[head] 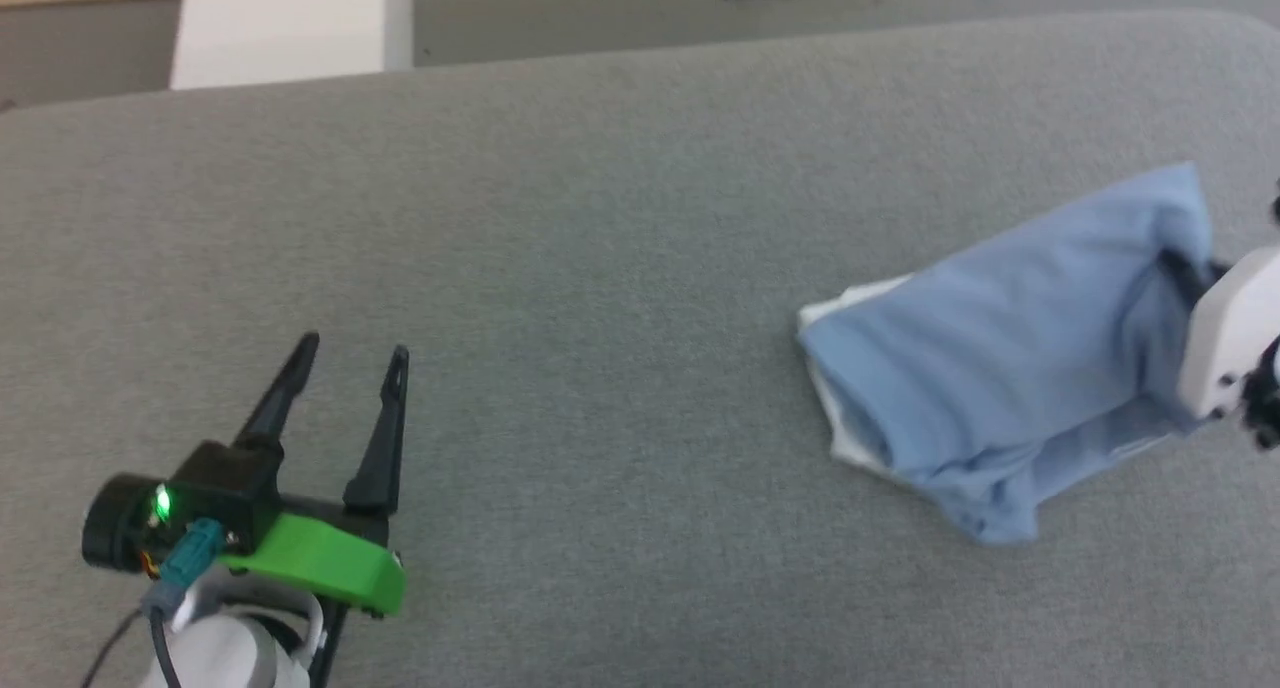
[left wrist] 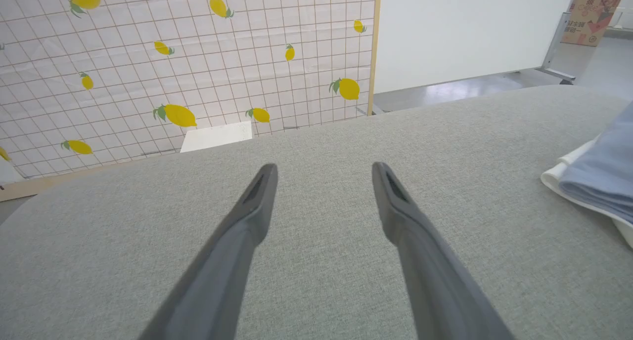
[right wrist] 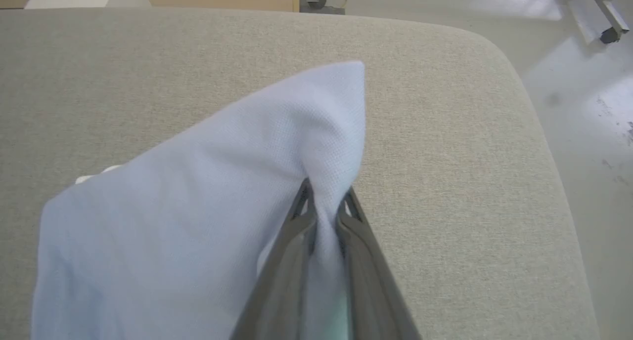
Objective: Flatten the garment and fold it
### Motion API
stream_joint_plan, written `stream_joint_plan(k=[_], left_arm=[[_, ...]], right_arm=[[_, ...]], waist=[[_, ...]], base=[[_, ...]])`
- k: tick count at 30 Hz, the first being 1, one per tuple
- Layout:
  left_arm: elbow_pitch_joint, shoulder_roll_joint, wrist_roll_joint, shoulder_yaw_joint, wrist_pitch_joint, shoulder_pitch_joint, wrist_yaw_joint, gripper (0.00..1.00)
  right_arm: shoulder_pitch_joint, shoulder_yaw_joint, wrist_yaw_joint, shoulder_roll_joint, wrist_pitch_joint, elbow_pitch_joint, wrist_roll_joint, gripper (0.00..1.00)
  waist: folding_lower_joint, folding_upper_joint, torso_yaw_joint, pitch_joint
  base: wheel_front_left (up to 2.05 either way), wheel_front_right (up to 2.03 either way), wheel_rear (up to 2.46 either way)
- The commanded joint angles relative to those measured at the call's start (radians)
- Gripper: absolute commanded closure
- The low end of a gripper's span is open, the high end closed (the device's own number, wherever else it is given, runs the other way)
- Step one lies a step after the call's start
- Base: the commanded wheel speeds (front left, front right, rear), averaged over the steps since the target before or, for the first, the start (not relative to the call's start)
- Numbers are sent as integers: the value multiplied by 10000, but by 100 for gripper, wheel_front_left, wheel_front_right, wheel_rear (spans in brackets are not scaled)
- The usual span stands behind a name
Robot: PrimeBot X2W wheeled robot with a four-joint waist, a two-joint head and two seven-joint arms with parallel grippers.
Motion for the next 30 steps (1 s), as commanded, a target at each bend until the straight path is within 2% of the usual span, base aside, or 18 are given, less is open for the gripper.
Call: stream_joint_plan(k=[1,8,20,26,30], left_arm=[[-126,134,84,57,70,-279,32,0],[-564,516,316,195,422,-718,92,0],[-1523,1166,678,396,1090,-1372,141,0],[-1981,1489,869,542,1380,-1646,188,0],[-2229,1674,974,597,1591,-1809,197,0]], right_arm=[[-320,-55,-19,-163,-59,76,-135,100],[-1030,-70,-19,-1050,-277,582,-555,100],[-1924,303,-19,-3223,-1150,1586,-1466,100],[-2214,78,-19,-3655,-1779,2314,-1842,100],[-2450,-177,-19,-3725,-2273,2893,-2042,100]], waist=[[-1,-1,-537,614],[-1,-1,-976,1206],[-1,-1,-1382,2397],[-1,-1,-1335,2930],[-1,-1,-1277,3320]], base=[[0,0,0],[0,0,0],[0,0,0],[0,0,0],[0,0,0]])
